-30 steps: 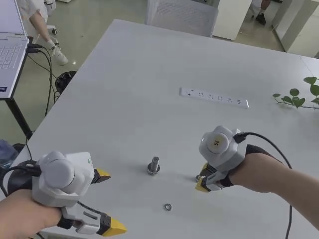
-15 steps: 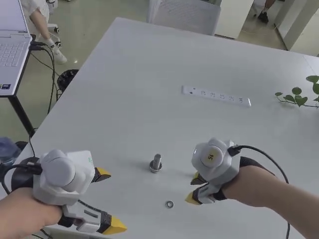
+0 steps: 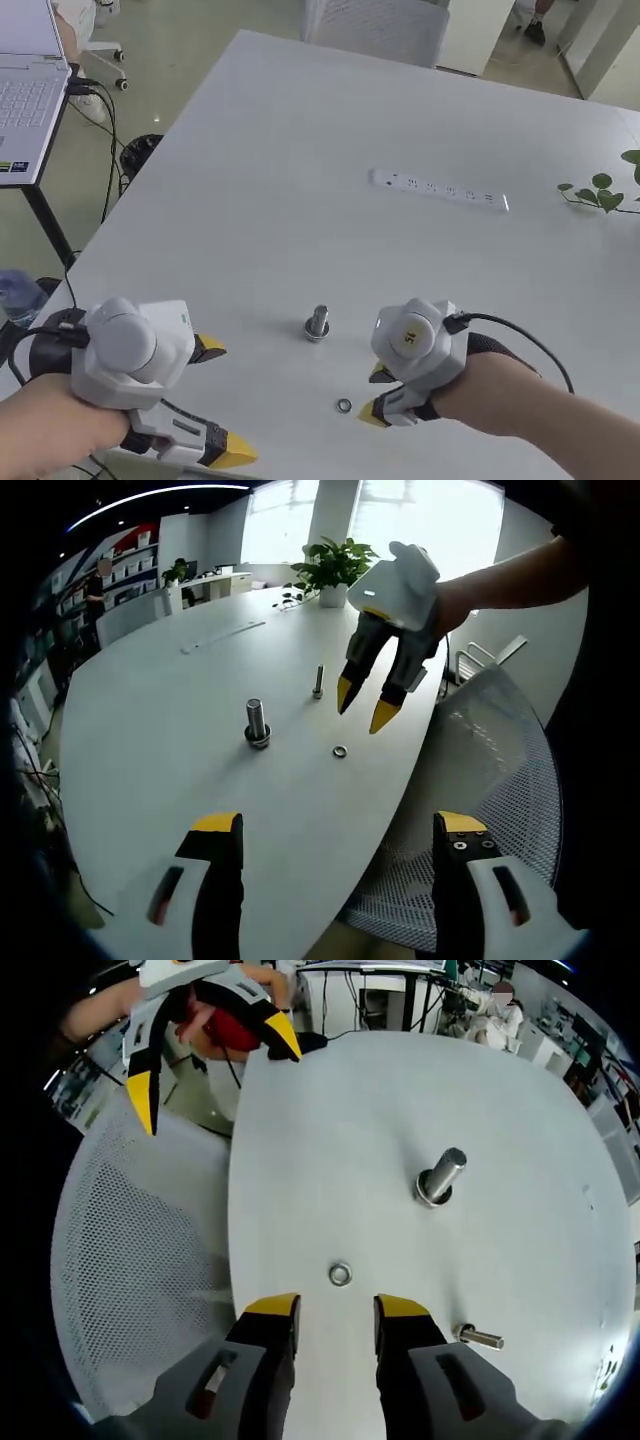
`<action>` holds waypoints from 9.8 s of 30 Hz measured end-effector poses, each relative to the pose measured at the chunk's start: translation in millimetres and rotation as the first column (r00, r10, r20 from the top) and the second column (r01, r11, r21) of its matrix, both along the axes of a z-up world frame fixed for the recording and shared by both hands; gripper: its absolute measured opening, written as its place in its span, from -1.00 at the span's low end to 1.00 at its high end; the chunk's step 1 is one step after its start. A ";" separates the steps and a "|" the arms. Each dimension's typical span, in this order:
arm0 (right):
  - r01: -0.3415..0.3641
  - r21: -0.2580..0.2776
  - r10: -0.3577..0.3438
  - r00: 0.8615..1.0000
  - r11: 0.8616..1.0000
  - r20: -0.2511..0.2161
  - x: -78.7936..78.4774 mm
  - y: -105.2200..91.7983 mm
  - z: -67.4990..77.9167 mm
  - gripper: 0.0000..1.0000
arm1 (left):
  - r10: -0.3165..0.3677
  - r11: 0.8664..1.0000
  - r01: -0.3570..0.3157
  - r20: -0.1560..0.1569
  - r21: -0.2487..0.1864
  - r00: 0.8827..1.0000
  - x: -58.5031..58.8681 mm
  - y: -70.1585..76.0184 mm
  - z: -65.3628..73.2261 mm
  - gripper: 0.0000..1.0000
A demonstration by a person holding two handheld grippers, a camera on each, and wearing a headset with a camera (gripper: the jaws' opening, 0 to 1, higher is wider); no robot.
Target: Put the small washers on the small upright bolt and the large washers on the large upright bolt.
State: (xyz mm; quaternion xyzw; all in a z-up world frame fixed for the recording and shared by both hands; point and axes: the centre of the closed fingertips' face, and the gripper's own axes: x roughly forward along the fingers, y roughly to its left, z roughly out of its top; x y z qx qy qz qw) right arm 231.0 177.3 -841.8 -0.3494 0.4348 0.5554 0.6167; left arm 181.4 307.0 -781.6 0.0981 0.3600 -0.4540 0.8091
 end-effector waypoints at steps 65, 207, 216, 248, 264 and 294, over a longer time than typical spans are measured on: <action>-0.053 0.025 0.051 0.996 0.998 0.077 6.5 15.8 -41.8 -0.69 | -0.007 1.000 0.007 -0.022 -0.003 1.000 2.0 7.7 -3.5 0.52; 0.120 -0.076 -0.115 0.991 0.990 0.067 104.5 -63.5 16.3 -0.75 | 0.064 0.998 -0.064 0.003 -0.024 0.998 18.7 -3.2 0.8 0.68; 0.121 -0.083 -0.116 0.991 0.989 0.060 103.9 -64.5 10.2 -0.75 | 0.059 0.998 -0.059 -0.002 -0.023 0.998 19.6 -3.7 -0.5 0.67; 0.082 -0.120 -0.075 0.995 0.989 0.063 103.1 -62.2 -12.5 -0.75 | 0.067 0.996 -0.066 0.021 -0.063 0.998 28.2 -7.7 3.6 0.68; 0.078 -0.140 -0.070 0.996 0.987 0.063 104.6 -63.0 -23.0 -0.75 | 0.071 0.996 -0.070 0.019 -0.061 0.997 27.0 -3.7 0.9 0.68; 0.074 -0.147 -0.064 0.995 0.986 0.073 104.0 -63.4 -29.2 -0.74 | 0.073 0.996 -0.073 -0.003 -0.060 0.997 22.2 -1.4 -1.8 0.63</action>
